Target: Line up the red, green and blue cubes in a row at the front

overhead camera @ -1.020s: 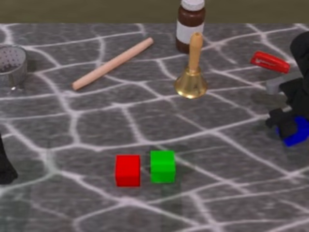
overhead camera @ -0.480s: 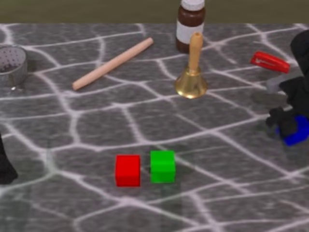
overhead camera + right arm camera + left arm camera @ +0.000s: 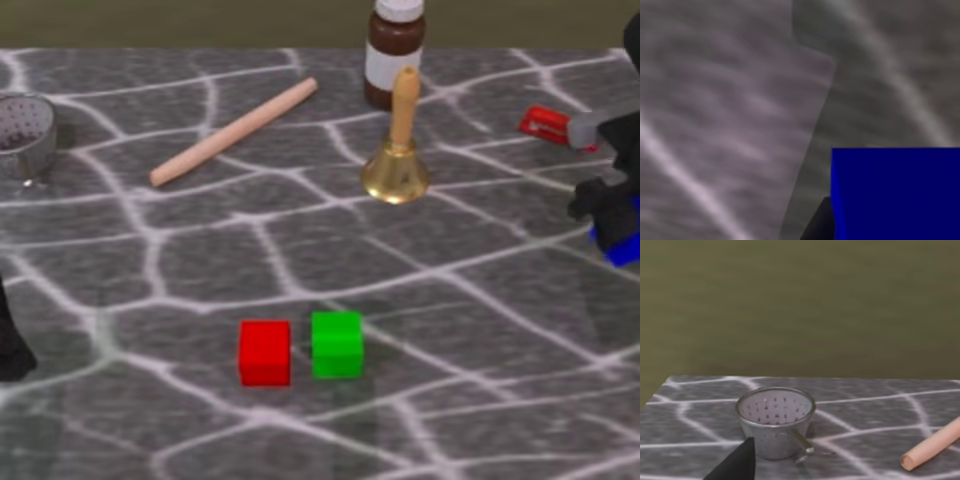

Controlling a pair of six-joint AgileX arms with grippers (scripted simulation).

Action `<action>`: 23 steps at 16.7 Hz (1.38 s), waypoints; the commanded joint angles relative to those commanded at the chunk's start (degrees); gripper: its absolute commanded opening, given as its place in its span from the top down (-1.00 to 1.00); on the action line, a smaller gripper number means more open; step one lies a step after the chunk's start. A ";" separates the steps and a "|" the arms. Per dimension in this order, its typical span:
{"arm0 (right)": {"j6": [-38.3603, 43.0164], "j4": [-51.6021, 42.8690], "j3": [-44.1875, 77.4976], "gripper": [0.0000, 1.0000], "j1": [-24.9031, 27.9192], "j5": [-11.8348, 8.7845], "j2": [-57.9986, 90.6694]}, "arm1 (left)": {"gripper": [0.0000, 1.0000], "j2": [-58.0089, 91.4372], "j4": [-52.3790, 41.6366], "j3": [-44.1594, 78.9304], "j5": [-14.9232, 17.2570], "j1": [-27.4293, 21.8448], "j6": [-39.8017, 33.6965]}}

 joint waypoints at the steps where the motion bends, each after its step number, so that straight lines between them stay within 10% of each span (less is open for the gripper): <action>1: 0.00 -0.03 0.02 1.00 0.00 0.00 -0.02 | -1.00 0.00 0.00 0.00 0.00 0.00 0.00; 7: 4.10 -0.28 0.00 1.00 2.50 0.00 0.11 | -1.00 0.00 0.00 0.00 0.00 0.00 0.00; 18: 45.66 -2.23 -3.36 1.00 26.00 0.00 -4.38 | -1.00 0.00 0.00 0.00 0.00 0.00 0.00; 23: 52.07 -1.95 -4.35 1.00 30.49 0.12 -6.29 | -1.00 0.00 0.00 0.00 0.00 0.00 0.00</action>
